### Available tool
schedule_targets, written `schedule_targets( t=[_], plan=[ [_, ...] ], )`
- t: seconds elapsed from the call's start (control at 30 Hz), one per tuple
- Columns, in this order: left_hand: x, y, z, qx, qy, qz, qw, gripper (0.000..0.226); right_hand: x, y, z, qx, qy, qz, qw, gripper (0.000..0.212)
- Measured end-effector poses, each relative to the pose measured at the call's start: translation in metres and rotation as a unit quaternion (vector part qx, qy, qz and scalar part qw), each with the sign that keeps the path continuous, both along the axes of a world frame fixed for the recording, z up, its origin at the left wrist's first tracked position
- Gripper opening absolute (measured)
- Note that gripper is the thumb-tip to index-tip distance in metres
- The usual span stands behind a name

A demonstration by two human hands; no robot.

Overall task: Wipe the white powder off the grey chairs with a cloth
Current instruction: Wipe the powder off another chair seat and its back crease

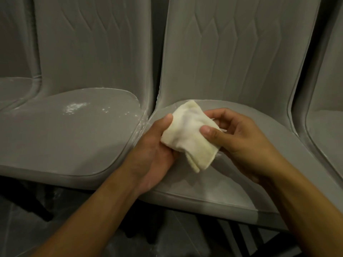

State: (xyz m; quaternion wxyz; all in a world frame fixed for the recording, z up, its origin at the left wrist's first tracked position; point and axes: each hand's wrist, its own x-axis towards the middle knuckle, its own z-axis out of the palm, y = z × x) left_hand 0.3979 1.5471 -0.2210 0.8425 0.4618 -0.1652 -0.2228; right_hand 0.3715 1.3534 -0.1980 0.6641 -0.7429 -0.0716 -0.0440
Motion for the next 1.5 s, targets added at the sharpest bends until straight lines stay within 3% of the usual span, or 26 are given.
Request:
schedule_targets(
  t=[0.17,0.33,0.43,0.5,0.57,0.63,0.73,0.87,0.93,1.0,1.07,1.17,1.33,1.43,1.5],
  plan=[
    [0.011,0.004,-0.007,-0.012,0.051,-0.066,0.996,0.06,0.001,0.006,-0.006,0.007,-0.052,-0.009,0.999,0.029],
    [0.012,0.014,0.006,0.011,0.076,0.095,0.992,0.039,0.008,-0.017,0.003,0.022,-0.044,-0.071,0.996,0.02],
    [0.022,0.026,0.016,0.037,0.039,0.214,0.975,0.042,0.014,-0.039,-0.003,0.047,-0.018,-0.139,0.989,0.016],
    [0.027,0.033,0.018,0.153,-0.058,0.341,0.926,0.028,0.016,-0.047,-0.012,0.062,0.007,-0.169,0.984,0.015],
    [0.033,0.039,0.015,0.302,-0.171,0.424,0.837,0.008,0.018,-0.049,-0.021,0.085,0.024,-0.181,0.98,0.015],
    [0.043,0.043,0.01,0.461,-0.256,0.424,0.736,0.015,0.021,-0.05,-0.026,0.102,0.036,-0.187,0.976,0.014],
    [0.056,0.043,-0.003,0.57,-0.301,0.326,0.691,0.015,0.024,-0.051,-0.029,0.073,0.028,-0.188,0.979,0.013],
    [0.075,0.039,-0.034,0.632,-0.386,0.26,0.619,0.023,0.022,-0.064,-0.029,-0.138,0.002,-0.185,0.973,0.013],
    [0.082,0.039,-0.038,0.638,-0.362,0.268,0.624,0.028,0.023,-0.082,-0.027,-0.347,-0.008,-0.173,0.922,0.022],
    [0.087,0.037,-0.039,0.651,-0.338,0.261,0.628,0.034,0.022,-0.1,-0.029,-0.532,0.034,-0.159,0.831,0.044],
    [0.089,0.03,-0.037,0.664,-0.338,0.253,0.617,0.035,0.021,-0.111,-0.035,-0.586,0.102,-0.152,0.789,0.06],
    [0.088,0.018,-0.033,0.676,-0.351,0.235,0.603,0.033,0.023,-0.112,-0.045,-0.586,0.132,-0.14,0.787,0.064],
    [0.057,-0.013,-0.02,0.591,-0.461,0.058,0.66,0.034,0.024,-0.114,-0.045,-0.58,0.117,-0.144,0.793,0.062],
    [0.076,-0.005,-0.017,0.64,-0.414,0.132,0.634,0.031,0.022,-0.114,-0.046,-0.576,0.109,-0.145,0.797,0.062],
    [0.094,0.011,-0.014,0.667,-0.318,0.234,0.631,0.036,0.022,-0.114,-0.046,-0.575,0.106,-0.148,0.798,0.062]
  ],
)
